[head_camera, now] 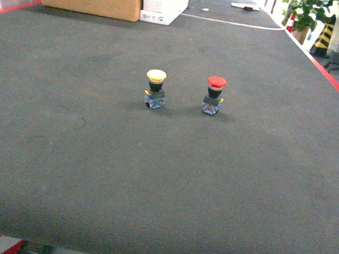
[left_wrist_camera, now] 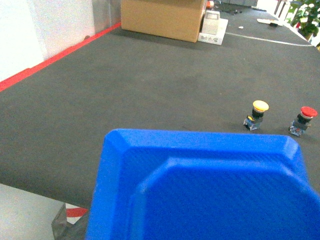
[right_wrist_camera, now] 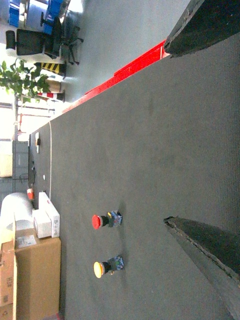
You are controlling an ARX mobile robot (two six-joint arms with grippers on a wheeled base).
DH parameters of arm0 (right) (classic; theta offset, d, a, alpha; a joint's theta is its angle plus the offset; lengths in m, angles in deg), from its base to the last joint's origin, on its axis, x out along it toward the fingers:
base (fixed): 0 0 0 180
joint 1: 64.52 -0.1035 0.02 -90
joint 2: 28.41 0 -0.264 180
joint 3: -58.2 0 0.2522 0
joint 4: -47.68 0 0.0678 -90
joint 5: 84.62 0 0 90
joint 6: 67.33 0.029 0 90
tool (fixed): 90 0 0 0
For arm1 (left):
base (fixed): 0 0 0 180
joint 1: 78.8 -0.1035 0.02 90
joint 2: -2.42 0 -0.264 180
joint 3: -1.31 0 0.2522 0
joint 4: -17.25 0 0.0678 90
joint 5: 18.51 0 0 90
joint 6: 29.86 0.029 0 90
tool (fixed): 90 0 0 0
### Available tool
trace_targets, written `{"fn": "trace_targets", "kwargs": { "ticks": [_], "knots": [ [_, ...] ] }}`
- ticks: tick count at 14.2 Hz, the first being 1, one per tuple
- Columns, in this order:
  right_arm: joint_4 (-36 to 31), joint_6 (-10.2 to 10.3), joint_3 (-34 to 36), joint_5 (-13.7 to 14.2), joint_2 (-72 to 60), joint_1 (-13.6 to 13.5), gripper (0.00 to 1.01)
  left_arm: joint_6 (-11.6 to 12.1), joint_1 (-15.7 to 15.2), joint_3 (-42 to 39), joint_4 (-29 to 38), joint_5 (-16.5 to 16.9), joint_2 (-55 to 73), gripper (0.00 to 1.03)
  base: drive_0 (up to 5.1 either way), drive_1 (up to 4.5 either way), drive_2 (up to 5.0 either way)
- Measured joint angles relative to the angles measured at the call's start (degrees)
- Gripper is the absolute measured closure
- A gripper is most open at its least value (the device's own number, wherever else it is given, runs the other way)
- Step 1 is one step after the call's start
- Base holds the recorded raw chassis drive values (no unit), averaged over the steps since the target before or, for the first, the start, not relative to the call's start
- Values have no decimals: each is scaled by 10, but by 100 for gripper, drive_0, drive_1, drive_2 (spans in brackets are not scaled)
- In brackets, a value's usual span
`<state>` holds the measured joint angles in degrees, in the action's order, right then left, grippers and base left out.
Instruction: Pick blue part to blue bin on bottom shelf
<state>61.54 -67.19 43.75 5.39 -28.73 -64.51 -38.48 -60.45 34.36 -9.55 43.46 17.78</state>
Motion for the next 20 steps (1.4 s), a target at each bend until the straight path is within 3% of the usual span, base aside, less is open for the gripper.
{"fn": "trace_targets", "kwargs": {
  "ticks": [20],
  "knots": [
    [2,0,0,0,0,0,3,0,-1,0,-2,0,2,59,-163,-163,-163]
  ]
}}
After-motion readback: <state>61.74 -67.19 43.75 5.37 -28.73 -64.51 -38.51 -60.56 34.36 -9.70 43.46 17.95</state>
